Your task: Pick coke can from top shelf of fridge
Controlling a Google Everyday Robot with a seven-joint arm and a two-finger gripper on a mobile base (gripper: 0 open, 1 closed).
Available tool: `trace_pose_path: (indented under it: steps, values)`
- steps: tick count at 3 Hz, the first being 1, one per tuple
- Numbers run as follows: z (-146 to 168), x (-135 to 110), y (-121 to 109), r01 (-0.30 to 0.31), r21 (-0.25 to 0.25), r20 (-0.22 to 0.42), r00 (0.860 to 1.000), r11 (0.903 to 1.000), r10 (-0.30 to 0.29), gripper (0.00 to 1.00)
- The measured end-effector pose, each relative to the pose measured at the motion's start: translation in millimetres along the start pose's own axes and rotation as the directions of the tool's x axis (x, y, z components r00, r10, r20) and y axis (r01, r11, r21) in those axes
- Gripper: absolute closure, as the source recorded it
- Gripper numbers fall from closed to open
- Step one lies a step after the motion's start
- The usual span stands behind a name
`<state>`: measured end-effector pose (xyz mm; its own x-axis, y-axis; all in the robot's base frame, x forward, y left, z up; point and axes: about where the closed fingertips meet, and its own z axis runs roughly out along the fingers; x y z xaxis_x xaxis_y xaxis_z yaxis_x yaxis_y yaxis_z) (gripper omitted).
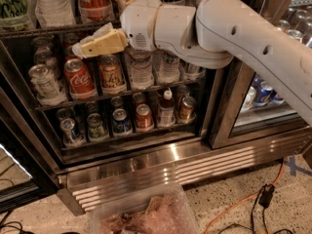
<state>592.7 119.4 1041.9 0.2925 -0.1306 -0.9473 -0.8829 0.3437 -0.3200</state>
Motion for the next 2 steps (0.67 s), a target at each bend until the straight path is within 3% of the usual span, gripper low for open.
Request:
trace_pose_path:
  steps: [2]
  values:
    - [20.5,-3.3,-19.1,-0.034,0.085,0.067,0.997,0.9958,0.028,0.0]
